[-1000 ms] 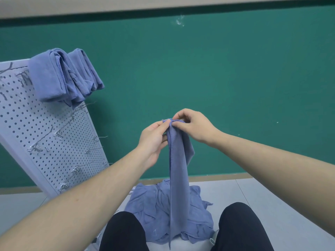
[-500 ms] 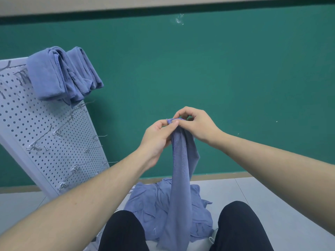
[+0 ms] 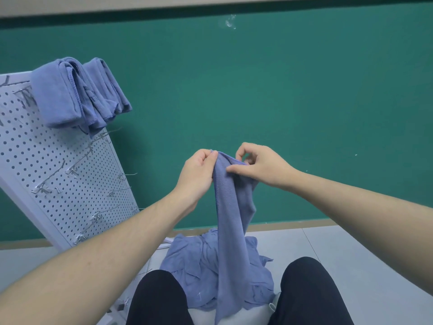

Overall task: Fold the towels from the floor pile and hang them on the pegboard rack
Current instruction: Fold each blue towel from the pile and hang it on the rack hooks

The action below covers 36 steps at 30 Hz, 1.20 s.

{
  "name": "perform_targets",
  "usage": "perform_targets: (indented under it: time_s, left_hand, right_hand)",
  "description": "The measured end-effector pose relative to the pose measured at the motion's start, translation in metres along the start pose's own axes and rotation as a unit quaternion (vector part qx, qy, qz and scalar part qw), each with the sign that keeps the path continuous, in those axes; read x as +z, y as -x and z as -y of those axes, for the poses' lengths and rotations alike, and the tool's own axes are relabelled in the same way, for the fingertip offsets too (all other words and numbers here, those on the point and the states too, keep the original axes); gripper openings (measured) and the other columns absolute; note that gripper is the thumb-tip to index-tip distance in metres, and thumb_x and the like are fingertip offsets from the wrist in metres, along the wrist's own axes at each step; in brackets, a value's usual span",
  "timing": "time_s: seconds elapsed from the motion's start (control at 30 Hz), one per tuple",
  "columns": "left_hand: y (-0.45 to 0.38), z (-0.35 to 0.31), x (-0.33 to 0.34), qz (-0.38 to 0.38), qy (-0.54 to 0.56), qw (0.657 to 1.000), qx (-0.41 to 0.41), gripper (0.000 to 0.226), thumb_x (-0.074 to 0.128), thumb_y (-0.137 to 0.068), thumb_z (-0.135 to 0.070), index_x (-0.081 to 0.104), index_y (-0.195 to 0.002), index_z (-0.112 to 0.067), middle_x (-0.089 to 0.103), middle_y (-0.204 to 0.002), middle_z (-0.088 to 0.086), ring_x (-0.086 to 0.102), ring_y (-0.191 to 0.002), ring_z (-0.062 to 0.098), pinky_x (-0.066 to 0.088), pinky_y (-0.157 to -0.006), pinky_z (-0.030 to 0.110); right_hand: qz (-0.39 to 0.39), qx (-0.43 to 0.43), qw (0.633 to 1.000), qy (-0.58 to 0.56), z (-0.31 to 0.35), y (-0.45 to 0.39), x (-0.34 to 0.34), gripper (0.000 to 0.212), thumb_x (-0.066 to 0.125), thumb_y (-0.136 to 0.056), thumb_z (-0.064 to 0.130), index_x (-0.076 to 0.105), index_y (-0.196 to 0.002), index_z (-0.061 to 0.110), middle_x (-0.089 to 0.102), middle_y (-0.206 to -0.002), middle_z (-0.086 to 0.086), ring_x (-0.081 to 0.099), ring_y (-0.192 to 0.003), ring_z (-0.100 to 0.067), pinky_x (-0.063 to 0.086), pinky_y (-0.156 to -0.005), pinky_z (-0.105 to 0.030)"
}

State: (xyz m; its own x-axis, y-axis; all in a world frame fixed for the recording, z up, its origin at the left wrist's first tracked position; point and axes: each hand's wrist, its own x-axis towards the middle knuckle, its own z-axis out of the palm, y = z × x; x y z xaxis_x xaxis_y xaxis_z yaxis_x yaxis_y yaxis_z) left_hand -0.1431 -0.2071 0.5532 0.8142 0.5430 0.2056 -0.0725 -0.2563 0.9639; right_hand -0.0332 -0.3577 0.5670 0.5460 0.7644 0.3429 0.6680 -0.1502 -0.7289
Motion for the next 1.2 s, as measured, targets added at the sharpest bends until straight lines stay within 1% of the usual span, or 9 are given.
perform_targets:
  time_s: [0.2,0.3,0.4,0.53,0.63,0.8,0.9,1.0,1.2]
  left_hand:
    - [-0.003,0.002,-0.009,-0.009,-0.100,0.994,0.033,0.031,0.044,-0.097,-0.045,0.056,-0.090,-0.018,0.062,-0.084,0.011,0.054,-0.075,0.017,0.054,-0.088,0.054]
    - [-0.004,0.004,-0.012,-0.019,-0.172,0.983,0.056,0.027,0.037,-0.107,-0.033,0.051,-0.093,-0.014,0.053,-0.080,-0.001,0.046,-0.071,0.015,0.047,-0.073,0.036]
    - [-0.004,0.005,-0.019,-0.020,-0.233,0.970,0.069,0.030,0.031,-0.109,-0.031,0.050,-0.099,-0.010,0.052,-0.084,0.001,0.044,-0.074,0.017,0.037,-0.065,0.023]
    - [-0.004,0.013,-0.029,0.001,-0.307,0.946,0.102,0.030,0.028,-0.109,-0.032,0.043,-0.094,-0.010,0.056,-0.085,0.008,0.051,-0.081,0.031,0.041,-0.074,0.040]
    - [-0.004,0.017,-0.036,-0.011,-0.355,0.928,0.114,0.030,0.027,-0.109,-0.034,0.039,-0.091,-0.013,0.055,-0.080,0.006,0.050,-0.077,0.031,0.039,-0.068,0.040]
    - [-0.005,0.023,-0.048,-0.027,-0.381,0.917,0.113,0.030,0.028,-0.108,-0.036,0.041,-0.093,-0.013,0.056,-0.078,0.006,0.053,-0.076,0.032,0.039,-0.065,0.039]
    - [-0.005,0.022,-0.046,-0.015,-0.296,0.953,0.069,0.028,0.032,-0.108,-0.033,0.048,-0.095,-0.013,0.057,-0.064,0.002,0.056,-0.056,0.020,0.044,-0.060,0.032]
    - [-0.003,0.023,-0.041,-0.007,-0.095,0.995,-0.035,0.024,0.036,-0.108,-0.032,0.052,-0.099,-0.017,0.065,-0.055,0.000,0.068,-0.057,0.020,0.055,-0.066,0.030]
    - [-0.003,0.021,-0.033,0.001,0.069,0.996,-0.060,0.024,0.036,-0.109,-0.026,0.052,-0.096,-0.013,0.068,-0.096,0.012,0.074,-0.084,0.025,0.058,-0.085,0.036]
  right_hand:
    - [0.116,-0.055,0.969,0.209,-0.009,0.004,-0.016,0.061,0.064,-0.087,0.060,0.035,-0.058,0.015,0.034,-0.057,0.001,0.030,-0.058,-0.018,0.032,-0.054,-0.035]
    - [0.143,-0.160,0.912,0.350,-0.013,0.002,-0.025,0.059,0.043,-0.086,0.070,0.046,-0.060,0.017,0.056,-0.064,0.005,0.054,-0.078,-0.021,0.045,-0.084,-0.037]
    - [0.115,-0.283,0.846,0.437,-0.015,0.003,-0.033,0.042,0.045,-0.091,0.059,0.057,-0.072,0.024,0.065,-0.073,0.006,0.058,-0.087,-0.021,0.041,-0.093,-0.039]
    - [0.063,-0.386,0.793,0.467,-0.019,-0.001,-0.034,0.027,0.058,-0.094,0.040,0.057,-0.074,0.023,0.062,-0.068,0.004,0.055,-0.075,-0.024,0.042,-0.079,-0.038]
    - [0.061,-0.384,0.801,0.455,-0.014,-0.003,-0.033,0.030,0.059,-0.094,0.041,0.059,-0.072,0.020,0.060,-0.079,0.002,0.055,-0.077,-0.025,0.043,-0.072,-0.036]
    - [0.043,-0.296,0.842,0.449,-0.008,-0.005,-0.038,0.043,0.048,-0.095,0.057,0.065,-0.071,0.026,0.063,-0.119,0.003,0.053,-0.112,-0.023,0.039,-0.097,-0.043]
    - [0.084,-0.225,0.879,0.412,-0.002,-0.005,-0.041,0.043,0.043,-0.097,0.059,0.057,-0.073,0.027,0.066,-0.092,0.007,0.058,-0.090,-0.019,0.044,-0.090,-0.039]
    - [0.092,-0.100,0.947,0.292,0.001,-0.004,-0.039,0.037,0.061,-0.095,0.047,0.047,-0.071,0.023,0.050,-0.063,0.007,0.043,-0.058,-0.008,0.039,-0.061,-0.024]
    - [0.017,-0.015,0.999,0.048,-0.001,-0.008,-0.028,0.042,0.076,-0.088,0.023,0.038,-0.071,0.018,0.041,-0.060,0.010,0.032,-0.055,-0.007,0.028,-0.051,-0.021]
